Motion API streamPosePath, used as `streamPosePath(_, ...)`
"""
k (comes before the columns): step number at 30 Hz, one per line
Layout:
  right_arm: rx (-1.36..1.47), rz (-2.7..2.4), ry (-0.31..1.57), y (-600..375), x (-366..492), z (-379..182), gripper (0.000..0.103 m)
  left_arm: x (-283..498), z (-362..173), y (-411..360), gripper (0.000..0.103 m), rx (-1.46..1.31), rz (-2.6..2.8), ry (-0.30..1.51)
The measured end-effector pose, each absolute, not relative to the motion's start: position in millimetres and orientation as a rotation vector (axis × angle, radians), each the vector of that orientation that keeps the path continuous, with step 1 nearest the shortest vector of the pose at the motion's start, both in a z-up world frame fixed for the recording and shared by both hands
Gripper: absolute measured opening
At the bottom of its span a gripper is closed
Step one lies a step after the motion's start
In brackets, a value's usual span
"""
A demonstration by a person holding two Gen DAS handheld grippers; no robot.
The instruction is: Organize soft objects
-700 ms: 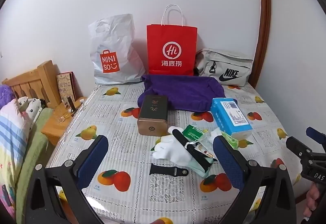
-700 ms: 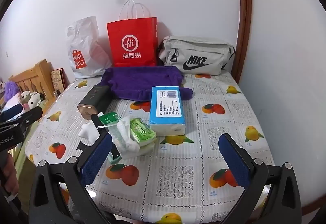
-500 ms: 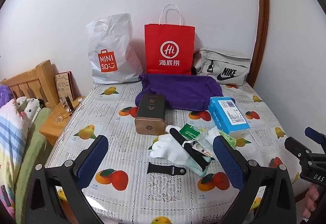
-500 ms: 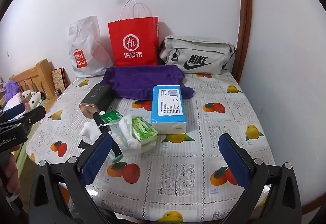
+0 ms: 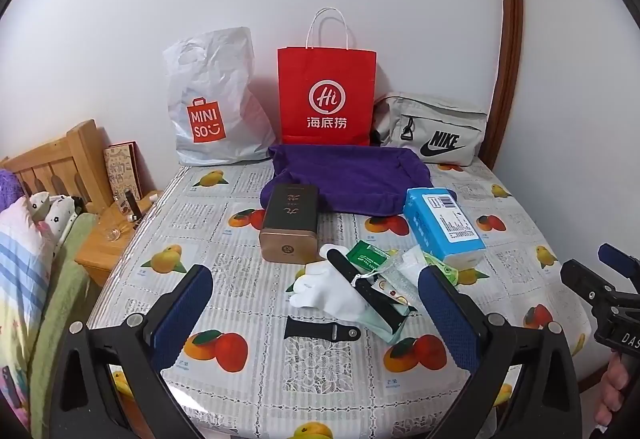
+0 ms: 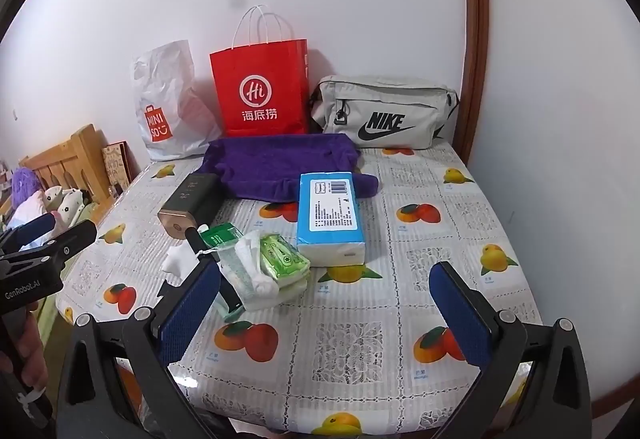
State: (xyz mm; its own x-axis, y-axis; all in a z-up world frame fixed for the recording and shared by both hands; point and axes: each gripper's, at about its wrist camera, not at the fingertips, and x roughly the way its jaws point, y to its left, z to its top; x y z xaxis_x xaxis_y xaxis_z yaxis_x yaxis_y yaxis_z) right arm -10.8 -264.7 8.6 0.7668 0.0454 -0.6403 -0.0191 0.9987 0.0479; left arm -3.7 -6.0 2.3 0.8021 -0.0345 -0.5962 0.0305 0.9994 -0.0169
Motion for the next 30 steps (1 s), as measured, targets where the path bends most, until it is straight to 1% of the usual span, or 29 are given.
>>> streamPosePath(30, 0.028, 0.037, 0.697, -260.7, -13.1, 10.0, 0.103, -4.1, -2.0, -2.7, 0.103, -0.009, -0.019, 0.635)
